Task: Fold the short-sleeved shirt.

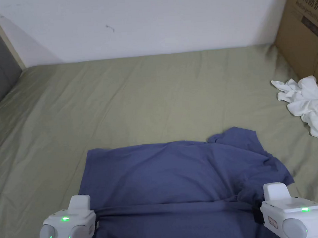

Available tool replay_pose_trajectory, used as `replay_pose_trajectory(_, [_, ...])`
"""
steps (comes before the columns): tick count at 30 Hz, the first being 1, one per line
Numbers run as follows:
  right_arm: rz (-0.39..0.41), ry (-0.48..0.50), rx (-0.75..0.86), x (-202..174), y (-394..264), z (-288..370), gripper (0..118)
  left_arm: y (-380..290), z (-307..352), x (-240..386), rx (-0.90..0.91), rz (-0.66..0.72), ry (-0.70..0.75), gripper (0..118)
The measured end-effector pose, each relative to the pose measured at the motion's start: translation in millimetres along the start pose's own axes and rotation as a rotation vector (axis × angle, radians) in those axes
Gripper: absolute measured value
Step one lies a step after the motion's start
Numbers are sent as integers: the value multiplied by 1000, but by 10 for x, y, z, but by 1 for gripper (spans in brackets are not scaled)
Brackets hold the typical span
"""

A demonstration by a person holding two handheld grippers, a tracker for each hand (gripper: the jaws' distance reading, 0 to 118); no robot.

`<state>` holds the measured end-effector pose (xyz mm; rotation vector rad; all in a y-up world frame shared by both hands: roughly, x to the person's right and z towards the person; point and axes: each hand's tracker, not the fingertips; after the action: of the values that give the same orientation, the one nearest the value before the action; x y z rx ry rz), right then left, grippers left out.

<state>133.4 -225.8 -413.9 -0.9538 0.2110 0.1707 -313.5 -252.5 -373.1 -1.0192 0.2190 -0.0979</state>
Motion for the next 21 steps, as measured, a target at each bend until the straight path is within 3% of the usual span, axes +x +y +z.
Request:
replay_pose_trajectory(3, [-12,-3,19,-41,34,163,12,68,72,-4,-7,2,-5,6])
replay_pose_trajectory(5, [-33,-5,53,-40,78,322,35,123,235,-14,19,41,-57,28])
replay_pose_trajectory(7, [-72,-1,138,-53,135,611,75,170,441,-10,78,89,-78,68])
replay_pose_trajectory(8, [-83,5,180,-51,156,760,84,191,562,1,114,97,-80,80])
replay_pose_trajectory(10, [-101,9,264,-50,209,1111,86,223,925,27,225,94,-96,96])
replay_pose_trajectory(14, [-122,5,449,-22,216,1832,86,202,1588,64,440,112,-91,96])
replay_pose_trajectory(21, [-117,-66,635,129,-97,2390,86,-144,2281,199,702,68,-1,96])
